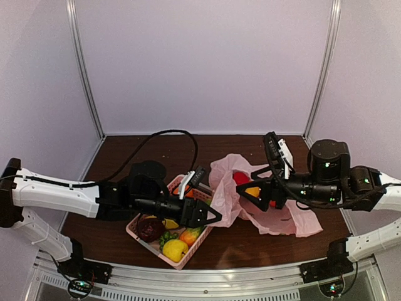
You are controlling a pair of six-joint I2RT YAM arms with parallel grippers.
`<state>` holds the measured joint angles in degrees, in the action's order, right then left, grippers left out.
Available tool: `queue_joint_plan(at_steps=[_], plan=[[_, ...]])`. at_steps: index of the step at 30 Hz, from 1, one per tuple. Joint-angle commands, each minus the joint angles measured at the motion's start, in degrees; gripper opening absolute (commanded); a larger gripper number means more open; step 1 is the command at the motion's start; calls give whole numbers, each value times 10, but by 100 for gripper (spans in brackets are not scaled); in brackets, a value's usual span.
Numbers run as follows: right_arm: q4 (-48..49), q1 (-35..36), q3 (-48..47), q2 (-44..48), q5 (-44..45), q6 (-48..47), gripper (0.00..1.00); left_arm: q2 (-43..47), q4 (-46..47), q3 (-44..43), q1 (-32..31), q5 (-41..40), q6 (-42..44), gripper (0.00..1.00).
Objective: Untie the knot of the plastic bag and take out the fruit
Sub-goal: Reach into the gripper in the takeout bag.
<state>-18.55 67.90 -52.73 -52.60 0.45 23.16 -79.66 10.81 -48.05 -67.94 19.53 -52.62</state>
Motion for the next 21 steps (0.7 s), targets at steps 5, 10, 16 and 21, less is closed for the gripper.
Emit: queue_joint_plan(at_steps=[5,10,16,21], plan=[[-42,36,15,-20,26,-5,79,-15,32,-26,-5,10,-13,10],[-43,46,32,-31,73,15,71,8,5,-27,-4,-17,-7,0],[-86,47,40,-68,168,67,63,38,-32,-27,-4,-47,5,0],[-137,41,36,-111,235,122,59,43,-47,-28,-4,-46,10,0]])
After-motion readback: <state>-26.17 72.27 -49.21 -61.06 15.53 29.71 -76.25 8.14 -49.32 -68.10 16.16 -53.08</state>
